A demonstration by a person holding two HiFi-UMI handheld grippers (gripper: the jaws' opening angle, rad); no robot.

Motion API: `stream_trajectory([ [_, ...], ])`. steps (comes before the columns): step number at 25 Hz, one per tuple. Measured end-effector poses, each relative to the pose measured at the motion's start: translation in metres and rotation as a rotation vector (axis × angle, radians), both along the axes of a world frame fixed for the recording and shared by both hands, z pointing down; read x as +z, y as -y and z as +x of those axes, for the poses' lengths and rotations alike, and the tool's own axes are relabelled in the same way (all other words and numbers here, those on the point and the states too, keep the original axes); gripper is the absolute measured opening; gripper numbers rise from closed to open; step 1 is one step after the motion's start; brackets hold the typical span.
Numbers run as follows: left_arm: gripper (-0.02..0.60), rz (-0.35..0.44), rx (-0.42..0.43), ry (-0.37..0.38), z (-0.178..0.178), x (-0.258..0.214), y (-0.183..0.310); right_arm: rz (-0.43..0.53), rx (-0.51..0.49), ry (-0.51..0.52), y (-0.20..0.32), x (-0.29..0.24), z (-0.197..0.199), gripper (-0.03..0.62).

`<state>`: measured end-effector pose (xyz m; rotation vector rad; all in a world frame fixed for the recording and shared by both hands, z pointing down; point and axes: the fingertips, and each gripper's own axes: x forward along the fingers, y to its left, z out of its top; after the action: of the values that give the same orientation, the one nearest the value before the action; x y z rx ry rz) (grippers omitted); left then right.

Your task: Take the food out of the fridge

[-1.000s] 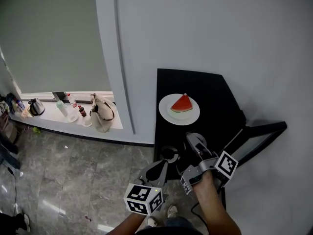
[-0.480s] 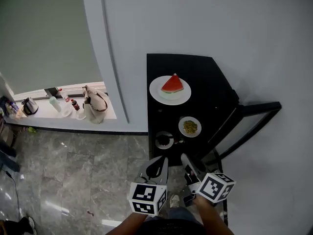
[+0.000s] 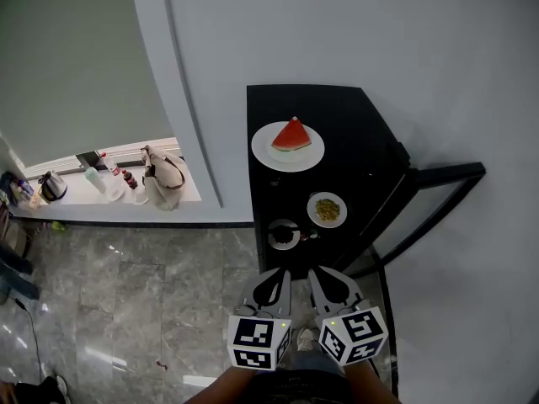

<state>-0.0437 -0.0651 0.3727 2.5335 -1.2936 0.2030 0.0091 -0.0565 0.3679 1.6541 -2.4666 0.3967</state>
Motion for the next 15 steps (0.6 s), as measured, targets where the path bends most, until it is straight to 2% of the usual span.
stream_trajectory([
  [4, -0.017, 0.001, 0.014, 0.019, 0.000, 0.003, 0.000, 0.001, 0.004, 0.001, 0.002, -0.001, -0.001, 0.005],
  [10, -0.015, -0.007, 0.018, -0.029, 0.000, 0.003, 0.005, -0.007, 0.015, 0.005, 0.006, 0.004, 0.000, 0.005],
  [12, -0.015, -0.008, 0.023, -0.036, 0.000, 0.004, 0.007, -0.026, 0.032, 0.063, 0.008, 0.010, 0.004, 0.005],
  [15, -0.015, -0.009, 0.042, -0.045, 0.008, 0.008, 0.011, -0.062, 0.089, 0.240, 0.015, 0.026, 0.022, 0.005],
])
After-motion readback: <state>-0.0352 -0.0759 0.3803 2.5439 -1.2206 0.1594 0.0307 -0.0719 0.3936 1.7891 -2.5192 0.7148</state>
